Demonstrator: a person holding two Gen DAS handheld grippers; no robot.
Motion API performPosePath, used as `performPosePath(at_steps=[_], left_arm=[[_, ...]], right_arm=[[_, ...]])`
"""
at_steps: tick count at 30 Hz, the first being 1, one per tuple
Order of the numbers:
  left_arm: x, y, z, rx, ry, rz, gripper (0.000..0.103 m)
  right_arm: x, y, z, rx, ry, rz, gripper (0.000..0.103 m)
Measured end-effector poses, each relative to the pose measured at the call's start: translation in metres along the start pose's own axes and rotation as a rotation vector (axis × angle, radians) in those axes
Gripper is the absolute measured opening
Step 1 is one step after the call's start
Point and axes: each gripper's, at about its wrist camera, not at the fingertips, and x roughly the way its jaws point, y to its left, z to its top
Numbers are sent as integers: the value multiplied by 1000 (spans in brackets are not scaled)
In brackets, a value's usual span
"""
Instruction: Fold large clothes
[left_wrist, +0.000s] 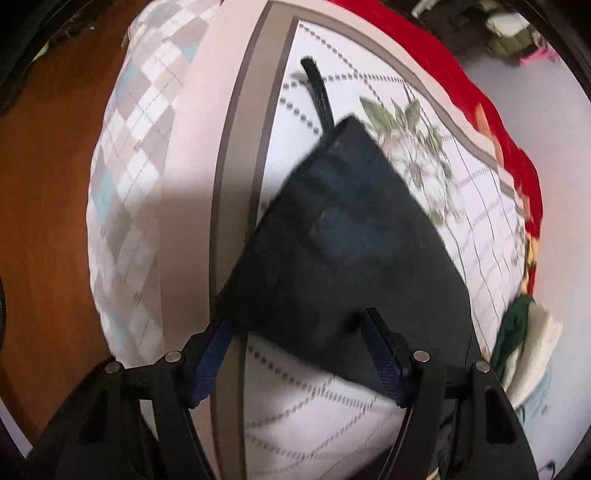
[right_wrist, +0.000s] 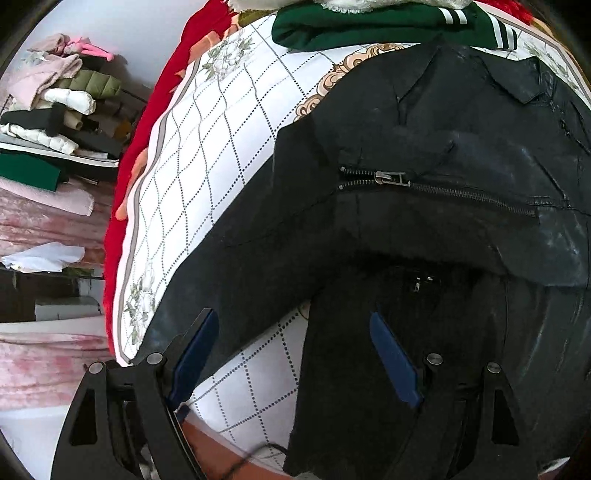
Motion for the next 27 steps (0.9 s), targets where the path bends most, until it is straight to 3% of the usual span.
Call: performPosePath(at_steps=[1,5,10,15,17,21,27], left_arm=[[-5,-1,1,9,-27,17,66],[-18,-13,4,82,-136,109,20],[-46,-49,1,264,-217,192,12],[-79,-93,-11,469,-331,217,9],[-90,-107,-17,548,-369,224,9],[-100,-133,-24,661,-410,213,7],[-113,-176,-54,838,-486,203,6]], right_arm=[[2,0,-1,0,1,-7,86],[6,0,-2,3,5,-48,86],[12,7,-3,-38,5,-217,86],[14,15,1,-124,-31,-503,86],[14,14,4,-130,-37,-563,86],[8,9,11,-141,-66,-613,86],[-3,-12,26,-114,-106,-593,86]])
